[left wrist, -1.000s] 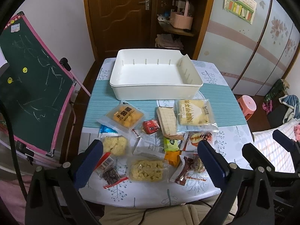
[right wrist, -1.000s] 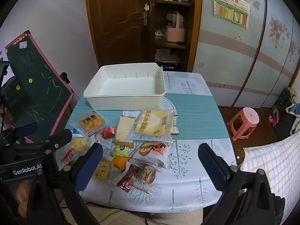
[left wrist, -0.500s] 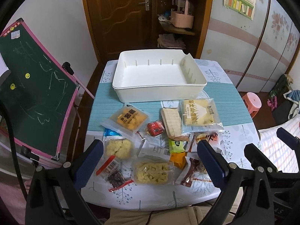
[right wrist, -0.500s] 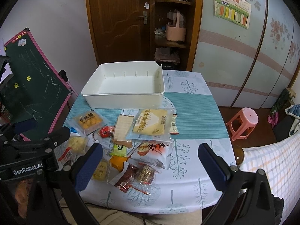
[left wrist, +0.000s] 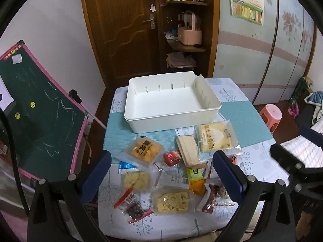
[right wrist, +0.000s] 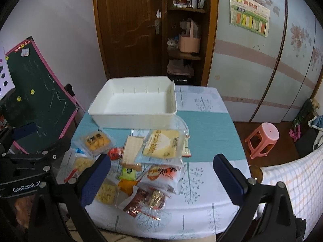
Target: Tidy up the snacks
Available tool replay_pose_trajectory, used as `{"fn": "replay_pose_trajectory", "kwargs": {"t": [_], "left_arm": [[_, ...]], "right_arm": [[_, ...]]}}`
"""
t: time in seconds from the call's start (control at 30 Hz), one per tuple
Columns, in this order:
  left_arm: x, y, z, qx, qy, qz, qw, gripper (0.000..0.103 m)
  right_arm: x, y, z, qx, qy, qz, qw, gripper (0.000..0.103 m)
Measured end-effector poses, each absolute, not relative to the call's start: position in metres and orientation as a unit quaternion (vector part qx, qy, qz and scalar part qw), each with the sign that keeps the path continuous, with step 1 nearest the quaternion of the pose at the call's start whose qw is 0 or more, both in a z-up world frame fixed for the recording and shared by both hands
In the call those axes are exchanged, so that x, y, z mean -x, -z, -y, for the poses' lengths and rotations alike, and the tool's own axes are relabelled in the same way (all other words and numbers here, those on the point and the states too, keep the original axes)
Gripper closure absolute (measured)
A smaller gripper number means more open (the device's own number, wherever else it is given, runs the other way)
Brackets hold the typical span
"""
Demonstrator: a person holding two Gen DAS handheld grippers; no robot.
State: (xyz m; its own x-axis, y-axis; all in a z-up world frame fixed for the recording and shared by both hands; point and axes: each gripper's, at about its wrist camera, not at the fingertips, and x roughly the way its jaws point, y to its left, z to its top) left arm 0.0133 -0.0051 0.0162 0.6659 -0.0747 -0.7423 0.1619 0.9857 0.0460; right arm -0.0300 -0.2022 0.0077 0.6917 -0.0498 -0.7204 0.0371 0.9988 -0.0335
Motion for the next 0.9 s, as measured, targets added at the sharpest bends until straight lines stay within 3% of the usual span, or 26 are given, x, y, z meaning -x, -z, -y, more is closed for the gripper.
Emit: {"fn": "replay_pose_trajectory", "kwargs": {"t": [0.13, 0.43, 0.63, 0.9], "left_arm": [[-0.023, -0.025, -0.010, -0.029, 0.085, -0.422, 0.902, 0.003], [-0.026, -0.038, -0.043, -0.049, 0.037, -0.377, 0.924, 0.003], [-0.030, -0.015, -0.059, -0.077, 0.015, -0.391, 0.917, 0.003], [-0.030, 0.070, -0.089, -0.080, 0.001, -0.489, 0.869, 0.003]], "right_arm": [[0.030, -0.025, 0.208, 0.014, 0.033, -0.364, 0.931, 0.001], [0.033, -0.053, 0.222, -0.015, 0.028, -0.299, 0.954, 0.001], [0.026, -0.027, 0.222, -0.003, 0.018, -0.335, 0.942, 0.001], [0.021, 0.038, 0.205, 0.080, 0.025, -0.414, 0.907, 0.001]]}}
